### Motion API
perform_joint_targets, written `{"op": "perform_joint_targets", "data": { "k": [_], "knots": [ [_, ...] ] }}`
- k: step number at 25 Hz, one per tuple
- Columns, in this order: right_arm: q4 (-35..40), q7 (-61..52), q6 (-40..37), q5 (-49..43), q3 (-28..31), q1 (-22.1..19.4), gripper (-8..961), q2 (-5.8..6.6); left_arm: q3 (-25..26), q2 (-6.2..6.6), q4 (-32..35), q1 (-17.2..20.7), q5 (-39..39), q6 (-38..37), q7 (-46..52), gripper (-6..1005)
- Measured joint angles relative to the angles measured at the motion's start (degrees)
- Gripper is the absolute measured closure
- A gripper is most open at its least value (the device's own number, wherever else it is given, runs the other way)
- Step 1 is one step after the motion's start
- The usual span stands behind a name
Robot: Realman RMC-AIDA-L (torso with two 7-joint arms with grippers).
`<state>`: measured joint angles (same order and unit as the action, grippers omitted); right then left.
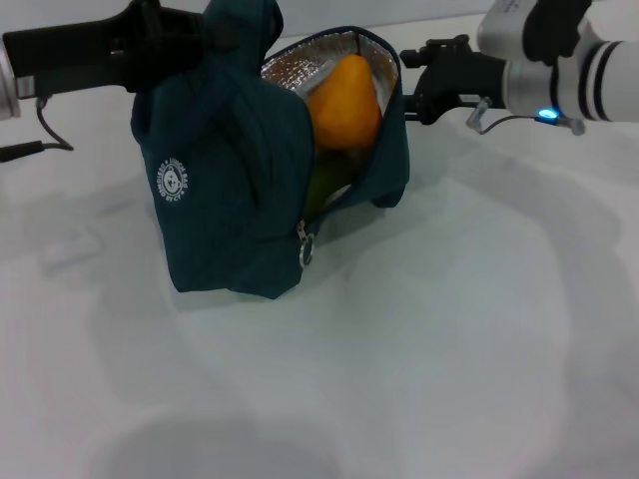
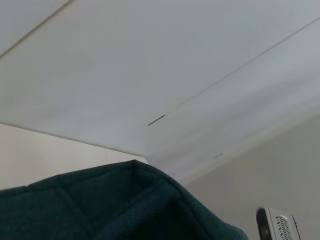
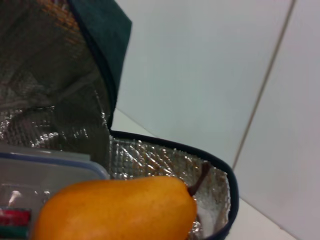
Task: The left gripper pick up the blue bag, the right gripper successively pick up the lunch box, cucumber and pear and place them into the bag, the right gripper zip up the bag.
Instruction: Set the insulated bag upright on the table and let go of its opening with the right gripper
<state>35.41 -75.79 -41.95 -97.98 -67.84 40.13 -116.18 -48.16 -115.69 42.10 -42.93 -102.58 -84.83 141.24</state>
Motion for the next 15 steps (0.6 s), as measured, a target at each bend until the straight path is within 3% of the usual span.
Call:
{"op": "perform_joint_targets", "data": {
  "k": [7,15],
  "knots": [
    [0.3,-2.46,-0.62,1.32,-5.81,0.14,327,0.12,0.0,0.36,0.0,1.45,0.43,-0.13,-0.04,952],
    [0.36,-1.67,1.13,1.13,-6.43,-0.45,330,0.16,0.0,0.29,0.0,1.63,1.1,-0.54,-0.24,952]
  ]
}}
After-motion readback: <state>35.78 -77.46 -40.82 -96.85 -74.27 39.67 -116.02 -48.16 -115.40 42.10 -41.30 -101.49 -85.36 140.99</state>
